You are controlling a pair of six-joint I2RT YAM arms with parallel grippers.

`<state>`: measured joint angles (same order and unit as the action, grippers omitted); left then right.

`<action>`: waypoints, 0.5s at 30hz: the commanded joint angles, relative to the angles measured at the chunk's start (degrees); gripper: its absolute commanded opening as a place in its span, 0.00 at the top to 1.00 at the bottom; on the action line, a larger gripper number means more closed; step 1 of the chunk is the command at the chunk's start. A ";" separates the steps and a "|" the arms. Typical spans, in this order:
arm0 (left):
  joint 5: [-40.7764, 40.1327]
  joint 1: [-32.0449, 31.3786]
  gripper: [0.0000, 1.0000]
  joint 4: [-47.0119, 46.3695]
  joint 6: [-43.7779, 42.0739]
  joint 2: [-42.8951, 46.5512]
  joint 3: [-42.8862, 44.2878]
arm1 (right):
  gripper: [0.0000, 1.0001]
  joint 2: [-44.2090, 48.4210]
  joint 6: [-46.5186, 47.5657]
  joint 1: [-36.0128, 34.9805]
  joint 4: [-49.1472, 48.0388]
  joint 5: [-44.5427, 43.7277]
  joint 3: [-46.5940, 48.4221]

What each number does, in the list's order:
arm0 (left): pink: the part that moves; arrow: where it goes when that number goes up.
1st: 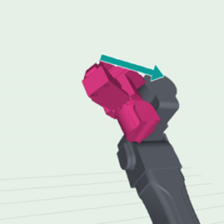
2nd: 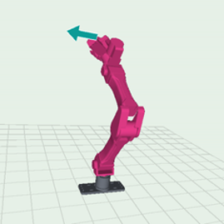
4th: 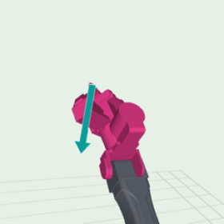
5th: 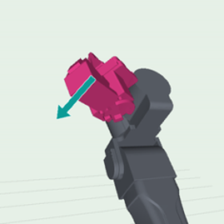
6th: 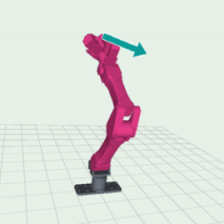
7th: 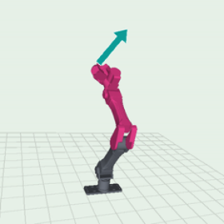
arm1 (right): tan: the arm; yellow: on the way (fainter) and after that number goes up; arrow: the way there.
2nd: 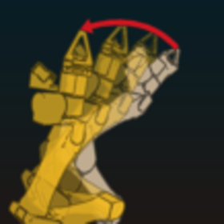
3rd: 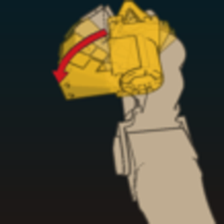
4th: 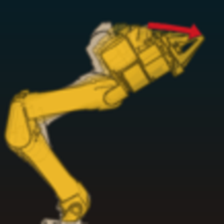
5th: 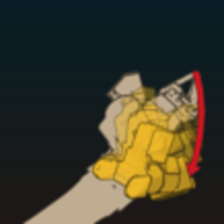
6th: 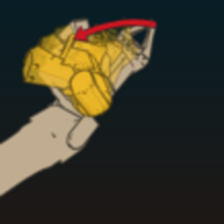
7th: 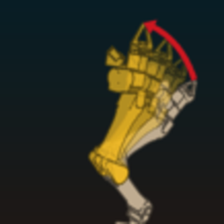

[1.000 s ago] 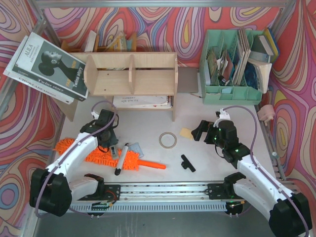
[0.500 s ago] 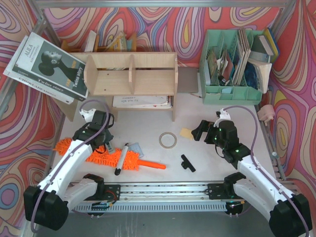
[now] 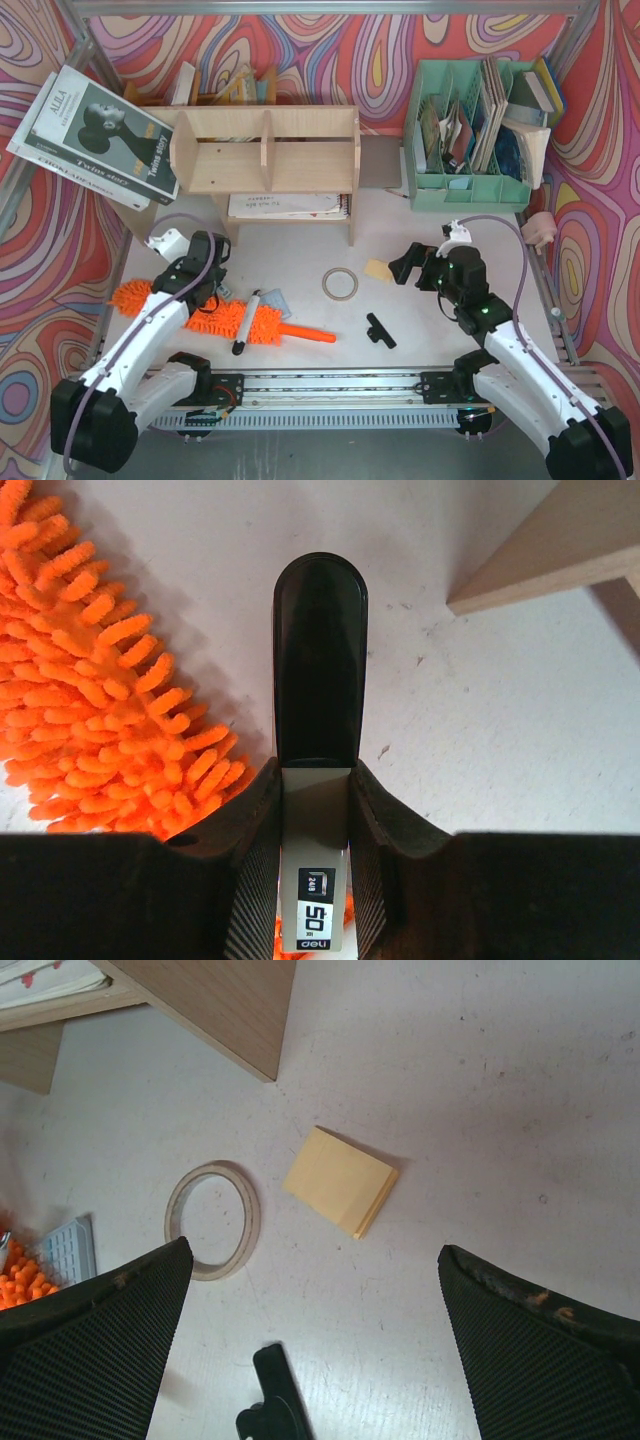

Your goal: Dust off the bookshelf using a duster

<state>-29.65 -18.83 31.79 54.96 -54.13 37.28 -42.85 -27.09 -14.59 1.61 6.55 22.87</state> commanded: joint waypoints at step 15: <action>-8.17 2.22 0.82 -12.67 12.23 -13.31 -1.48 | 0.01 5.40 0.64 -0.15 5.64 -0.43 2.29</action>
<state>-33.41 -17.15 22.76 63.68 -65.78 36.18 -38.92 -26.98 -14.59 5.08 7.07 23.38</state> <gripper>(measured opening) 0.334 0.987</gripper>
